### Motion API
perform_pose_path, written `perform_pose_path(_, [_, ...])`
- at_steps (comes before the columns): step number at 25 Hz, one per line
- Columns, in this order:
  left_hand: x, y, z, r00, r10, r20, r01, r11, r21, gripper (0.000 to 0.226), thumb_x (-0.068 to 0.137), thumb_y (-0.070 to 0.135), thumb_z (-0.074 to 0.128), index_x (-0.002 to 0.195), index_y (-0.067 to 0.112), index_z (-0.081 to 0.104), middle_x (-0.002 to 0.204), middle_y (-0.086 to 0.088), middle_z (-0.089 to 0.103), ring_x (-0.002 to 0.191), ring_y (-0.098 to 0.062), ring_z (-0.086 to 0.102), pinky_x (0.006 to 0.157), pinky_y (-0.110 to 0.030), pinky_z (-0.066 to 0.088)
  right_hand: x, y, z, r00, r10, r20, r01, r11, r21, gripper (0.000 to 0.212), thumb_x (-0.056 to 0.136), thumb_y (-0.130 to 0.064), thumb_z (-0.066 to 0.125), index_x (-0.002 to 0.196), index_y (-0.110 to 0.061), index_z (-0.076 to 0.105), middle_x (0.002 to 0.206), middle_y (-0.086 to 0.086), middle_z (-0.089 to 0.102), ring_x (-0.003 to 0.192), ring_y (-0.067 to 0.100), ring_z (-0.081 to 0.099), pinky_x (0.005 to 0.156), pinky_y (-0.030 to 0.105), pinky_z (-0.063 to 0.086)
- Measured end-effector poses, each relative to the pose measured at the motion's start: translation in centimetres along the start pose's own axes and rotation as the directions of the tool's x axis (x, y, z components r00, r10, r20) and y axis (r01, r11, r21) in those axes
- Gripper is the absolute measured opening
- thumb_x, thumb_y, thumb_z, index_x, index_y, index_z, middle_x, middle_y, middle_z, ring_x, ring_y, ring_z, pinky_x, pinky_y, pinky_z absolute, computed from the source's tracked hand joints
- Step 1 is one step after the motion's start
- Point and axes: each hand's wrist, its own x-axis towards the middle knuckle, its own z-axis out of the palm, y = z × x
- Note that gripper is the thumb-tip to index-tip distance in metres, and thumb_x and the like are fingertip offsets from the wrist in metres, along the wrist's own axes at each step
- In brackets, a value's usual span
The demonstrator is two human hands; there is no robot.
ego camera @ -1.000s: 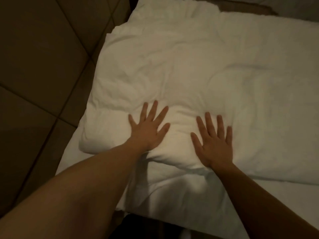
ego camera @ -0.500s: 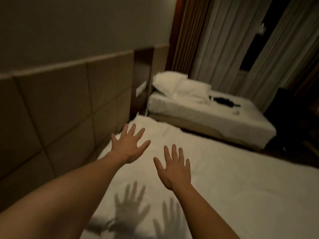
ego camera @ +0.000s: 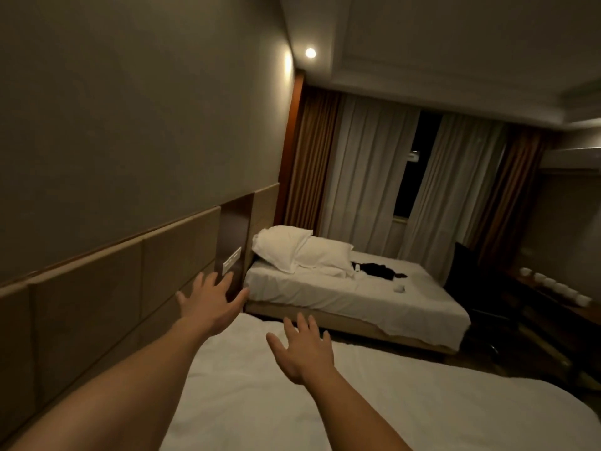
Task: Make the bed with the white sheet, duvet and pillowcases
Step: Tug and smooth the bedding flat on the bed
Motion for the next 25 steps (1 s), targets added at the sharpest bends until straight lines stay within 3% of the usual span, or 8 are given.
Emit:
perform_pose_path(10, [14.6, -6.9, 3.6, 0.977, 0.181, 0.117, -0.188, 0.981, 0.056, 0.077, 0.094, 0.075, 0.024, 0.157, 0.032, 0.024, 0.165, 0.002, 0.019, 0.154, -0.023, 0.005, 0.118, -0.064, 0.01, 13.2, -6.1, 1.2, 0.988, 0.151, -0.005, -0.151, 0.989, 0.005, 0.073, 0.101, -0.066, 0.015, 0.16, -0.025, 0.015, 0.168, 0.003, 0.008, 0.155, 0.023, -0.001, 0.123, 0.05, 0.004])
perform_pose_path(17, [21.3, -14.2, 7.5, 0.969, 0.149, 0.199, -0.162, 0.986, 0.047, 0.075, 0.094, 0.074, 0.023, 0.156, 0.032, 0.027, 0.165, 0.003, 0.02, 0.153, -0.022, 0.006, 0.119, -0.062, 0.011, 21.5, -8.8, 5.1, 0.988, 0.145, 0.061, -0.142, 0.988, -0.054, 0.071, 0.1, -0.065, 0.015, 0.16, -0.027, 0.016, 0.168, 0.002, 0.006, 0.155, 0.023, -0.002, 0.123, 0.049, 0.004])
perform_pose_path(25, [25.3, -17.8, 16.3, 0.947, 0.071, 0.314, -0.095, 0.993, 0.063, 0.075, 0.094, 0.073, 0.023, 0.156, 0.03, 0.026, 0.165, 0.003, 0.019, 0.153, -0.022, 0.005, 0.119, -0.061, 0.009, 29.5, -6.7, 13.3, 0.967, 0.162, 0.196, -0.15, 0.986, -0.075, 0.07, 0.101, -0.065, 0.014, 0.16, -0.028, 0.014, 0.169, 0.002, 0.002, 0.155, 0.025, -0.004, 0.123, 0.05, 0.003])
